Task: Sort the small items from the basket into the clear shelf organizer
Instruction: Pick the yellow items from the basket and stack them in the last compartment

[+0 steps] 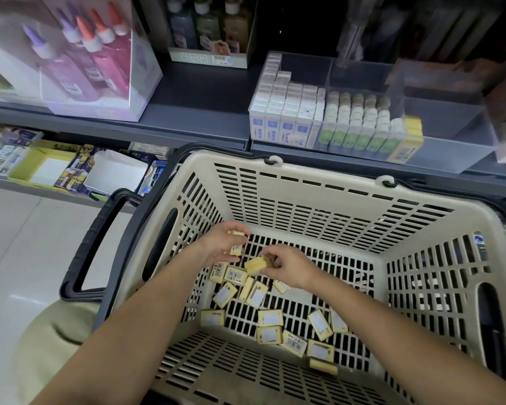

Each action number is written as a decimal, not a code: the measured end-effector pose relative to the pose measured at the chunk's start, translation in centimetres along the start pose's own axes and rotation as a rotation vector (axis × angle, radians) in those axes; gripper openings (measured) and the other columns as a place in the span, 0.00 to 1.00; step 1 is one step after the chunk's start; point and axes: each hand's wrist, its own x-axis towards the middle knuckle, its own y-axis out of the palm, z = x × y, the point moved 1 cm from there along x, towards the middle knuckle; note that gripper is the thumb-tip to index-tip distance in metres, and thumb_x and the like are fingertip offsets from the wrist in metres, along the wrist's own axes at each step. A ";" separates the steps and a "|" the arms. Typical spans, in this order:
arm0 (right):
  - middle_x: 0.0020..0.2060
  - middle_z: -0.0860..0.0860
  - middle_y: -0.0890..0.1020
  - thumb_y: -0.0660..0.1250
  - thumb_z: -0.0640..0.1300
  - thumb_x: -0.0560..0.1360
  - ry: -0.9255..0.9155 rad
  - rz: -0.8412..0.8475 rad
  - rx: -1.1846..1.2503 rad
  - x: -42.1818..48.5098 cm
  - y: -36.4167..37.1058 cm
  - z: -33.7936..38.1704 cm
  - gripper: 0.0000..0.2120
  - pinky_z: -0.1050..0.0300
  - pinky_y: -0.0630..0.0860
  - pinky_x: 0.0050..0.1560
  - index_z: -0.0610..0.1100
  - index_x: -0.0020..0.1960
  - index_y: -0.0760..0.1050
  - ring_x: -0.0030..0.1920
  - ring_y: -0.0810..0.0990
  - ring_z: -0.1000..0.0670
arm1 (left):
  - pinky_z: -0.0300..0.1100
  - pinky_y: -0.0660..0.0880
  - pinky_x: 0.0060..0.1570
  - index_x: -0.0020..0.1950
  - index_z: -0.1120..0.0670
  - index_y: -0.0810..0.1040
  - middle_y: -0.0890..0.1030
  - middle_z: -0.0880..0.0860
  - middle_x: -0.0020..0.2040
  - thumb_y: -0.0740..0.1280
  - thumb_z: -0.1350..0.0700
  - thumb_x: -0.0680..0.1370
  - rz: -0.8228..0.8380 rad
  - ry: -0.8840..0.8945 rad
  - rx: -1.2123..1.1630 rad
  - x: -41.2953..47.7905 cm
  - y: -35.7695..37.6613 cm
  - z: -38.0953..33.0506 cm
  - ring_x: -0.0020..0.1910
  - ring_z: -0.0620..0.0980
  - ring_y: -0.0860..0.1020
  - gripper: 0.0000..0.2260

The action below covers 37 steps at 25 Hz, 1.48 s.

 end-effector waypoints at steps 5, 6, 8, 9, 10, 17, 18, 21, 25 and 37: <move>0.48 0.51 0.79 0.70 0.43 0.73 -0.022 0.060 0.247 -1.5 -4.5 2.3 0.11 0.55 0.77 0.54 0.47 0.54 0.74 0.49 0.79 0.50 | 0.46 0.79 0.48 0.58 0.54 0.77 0.82 0.53 0.48 0.66 0.44 0.75 0.384 -0.109 -0.036 -1.1 2.0 -0.9 0.46 0.50 0.81 0.18; 0.48 0.49 0.80 0.69 0.42 0.73 -0.016 0.048 0.243 -2.0 -5.6 2.6 0.09 0.54 0.77 0.54 0.46 0.53 0.74 0.49 0.80 0.50 | 0.45 0.79 0.45 0.59 0.54 0.76 0.82 0.52 0.46 0.67 0.44 0.74 0.431 -0.088 -0.066 -1.5 2.5 -1.3 0.45 0.49 0.81 0.19; 0.48 0.45 0.82 0.69 0.41 0.73 -0.007 0.004 0.183 -3.2 -7.9 3.3 0.07 0.54 0.78 0.51 0.44 0.51 0.75 0.47 0.81 0.49 | 0.42 0.80 0.40 0.59 0.54 0.76 0.83 0.53 0.46 0.69 0.47 0.72 0.483 -0.030 -0.135 -2.4 3.4 -2.4 0.44 0.49 0.82 0.18; 0.46 0.44 0.82 0.69 0.40 0.73 -0.005 -0.024 0.156 -3.9 -9.0 3.6 0.06 0.55 0.78 0.49 0.43 0.50 0.76 0.44 0.81 0.50 | 0.41 0.80 0.37 0.58 0.55 0.76 0.83 0.54 0.46 0.70 0.51 0.71 0.495 0.001 -0.169 -2.9 3.9 -3.0 0.44 0.50 0.82 0.18; 0.44 0.44 0.82 0.69 0.39 0.73 -0.005 -0.048 0.164 -4.8 -10.1 3.8 0.05 0.58 0.78 0.45 0.42 0.49 0.76 0.40 0.81 0.53 | 0.40 0.80 0.36 0.57 0.55 0.76 0.83 0.55 0.46 0.71 0.54 0.69 0.504 0.031 -0.201 -3.4 4.4 -3.6 0.44 0.51 0.83 0.18; 0.33 0.50 0.80 0.67 0.37 0.74 -0.057 -0.221 0.327 -9.6 -15.2 4.6 0.06 0.67 0.72 0.27 0.46 0.48 0.75 0.28 0.77 0.59 | 0.38 0.79 0.31 0.56 0.54 0.75 0.83 0.57 0.45 0.71 0.61 0.68 0.506 0.207 -0.372 -6.5 8.2 -7.7 0.41 0.53 0.83 0.17; 0.34 0.49 0.80 0.68 0.37 0.74 -0.056 -0.273 0.343 -10.0 -15.6 4.6 0.06 0.67 0.72 0.28 0.47 0.47 0.74 0.28 0.77 0.60 | 0.37 0.78 0.30 0.57 0.55 0.75 0.83 0.56 0.44 0.71 0.60 0.68 0.494 0.226 -0.393 -6.8 8.9 -8.2 0.40 0.52 0.82 0.18; 0.43 0.53 0.79 0.74 0.47 0.68 -0.060 -0.412 0.186 -11.4 -16.2 4.5 0.14 0.66 0.74 0.35 0.49 0.51 0.74 0.33 0.77 0.60 | 0.37 0.77 0.28 0.56 0.55 0.75 0.83 0.55 0.40 0.72 0.58 0.67 0.425 0.250 -0.479 -7.5 10.8 -9.4 0.36 0.50 0.81 0.18; 0.49 0.58 0.69 0.76 0.52 0.64 -0.209 -0.453 -0.219 -13.2 -16.6 4.7 0.30 0.77 0.67 0.46 0.48 0.63 0.72 0.39 0.74 0.63 | 0.37 0.77 0.28 0.54 0.55 0.74 0.83 0.53 0.38 0.72 0.57 0.67 0.387 0.299 -0.481 -8.3 12.0 -10.8 0.32 0.47 0.80 0.16; 0.33 0.56 0.82 0.68 0.35 0.71 -0.130 -0.741 0.226 -12.9 -27.1 3.6 0.06 0.67 0.75 0.36 0.45 0.44 0.77 0.37 0.83 0.55 | 0.38 0.76 0.26 0.54 0.56 0.74 0.81 0.56 0.40 0.68 0.62 0.72 0.264 0.493 -0.509 -8.8 10.5 -17.3 0.37 0.51 0.80 0.12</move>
